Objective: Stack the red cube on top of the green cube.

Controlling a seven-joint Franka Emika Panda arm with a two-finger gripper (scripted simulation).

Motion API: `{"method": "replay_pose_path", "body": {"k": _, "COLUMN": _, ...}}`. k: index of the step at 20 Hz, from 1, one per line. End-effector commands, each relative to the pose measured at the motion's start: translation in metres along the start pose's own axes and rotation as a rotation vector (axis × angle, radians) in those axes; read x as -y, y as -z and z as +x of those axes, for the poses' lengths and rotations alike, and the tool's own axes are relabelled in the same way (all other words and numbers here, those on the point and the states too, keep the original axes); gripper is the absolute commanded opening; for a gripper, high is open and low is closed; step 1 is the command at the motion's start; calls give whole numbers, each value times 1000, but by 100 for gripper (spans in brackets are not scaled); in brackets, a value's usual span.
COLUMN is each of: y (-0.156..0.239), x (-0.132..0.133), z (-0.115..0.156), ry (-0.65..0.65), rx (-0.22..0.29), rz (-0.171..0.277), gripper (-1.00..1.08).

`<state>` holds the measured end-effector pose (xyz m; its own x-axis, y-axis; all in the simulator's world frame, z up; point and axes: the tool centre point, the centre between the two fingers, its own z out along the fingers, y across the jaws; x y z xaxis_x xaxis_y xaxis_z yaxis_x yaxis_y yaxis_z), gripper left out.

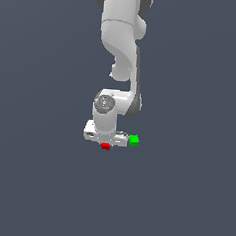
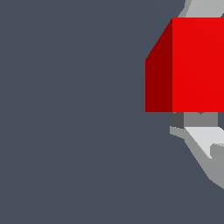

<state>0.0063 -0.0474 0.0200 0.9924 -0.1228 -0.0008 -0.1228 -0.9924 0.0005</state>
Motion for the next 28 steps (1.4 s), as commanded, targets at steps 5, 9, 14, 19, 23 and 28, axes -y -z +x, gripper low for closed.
{"method": "replay_pose_path", "body": {"k": 5, "y": 5, "x": 0, "z": 0, "ry": 0, "rx": 0, "rz": 0, "gripper": -100}}
{"method": "replay_pose_path", "body": {"k": 9, "y": 19, "x": 0, "z": -1, "ry": 0, "rx": 0, "rz": 0, "gripper": -100}}
{"method": "replay_pose_path", "body": {"k": 14, "y": 52, "x": 0, "z": -1, "ry": 0, "rx": 0, "rz": 0, "gripper": -100}}
{"method": "replay_pose_path", "body": {"k": 19, "y": 83, "x": 0, "z": -1, "ry": 0, "rx": 0, "rz": 0, "gripper": -100}}
{"method": "replay_pose_path", "body": {"k": 23, "y": 97, "x": 0, "z": -1, "ry": 0, "rx": -1, "rz": 1, "gripper": -100}}
{"method": "replay_pose_path", "body": {"k": 28, "y": 98, "x": 0, "z": 0, "ry": 0, "rx": -2, "rz": 1, "gripper": -100}}
